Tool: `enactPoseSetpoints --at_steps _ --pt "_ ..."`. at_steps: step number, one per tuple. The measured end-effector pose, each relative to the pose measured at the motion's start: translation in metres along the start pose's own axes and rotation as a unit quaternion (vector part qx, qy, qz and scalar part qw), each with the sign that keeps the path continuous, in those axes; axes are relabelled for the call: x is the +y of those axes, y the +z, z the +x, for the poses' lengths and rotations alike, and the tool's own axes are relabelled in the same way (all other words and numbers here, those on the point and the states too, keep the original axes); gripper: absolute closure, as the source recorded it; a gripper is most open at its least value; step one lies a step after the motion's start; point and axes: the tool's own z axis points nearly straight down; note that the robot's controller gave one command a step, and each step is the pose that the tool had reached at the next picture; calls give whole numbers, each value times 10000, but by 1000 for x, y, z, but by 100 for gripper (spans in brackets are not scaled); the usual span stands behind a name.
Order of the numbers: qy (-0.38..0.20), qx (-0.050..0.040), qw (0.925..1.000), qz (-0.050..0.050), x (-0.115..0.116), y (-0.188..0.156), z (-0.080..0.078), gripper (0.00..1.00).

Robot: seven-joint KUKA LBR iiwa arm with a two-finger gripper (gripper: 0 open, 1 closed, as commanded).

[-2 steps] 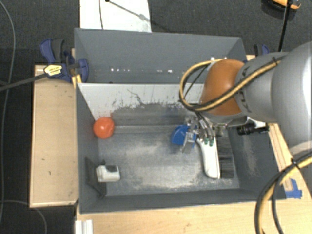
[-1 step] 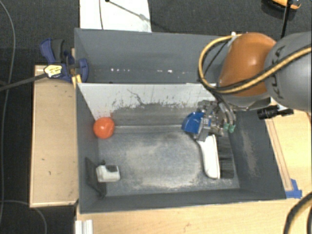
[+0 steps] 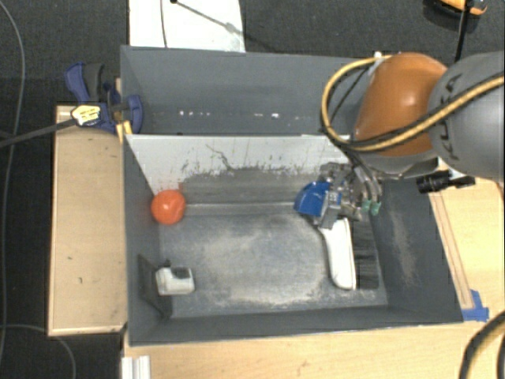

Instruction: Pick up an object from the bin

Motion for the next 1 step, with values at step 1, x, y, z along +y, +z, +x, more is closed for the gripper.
enactPoseSetpoints --at_steps 1 --pt "70 9 10000 0 -3 -48 2 100"
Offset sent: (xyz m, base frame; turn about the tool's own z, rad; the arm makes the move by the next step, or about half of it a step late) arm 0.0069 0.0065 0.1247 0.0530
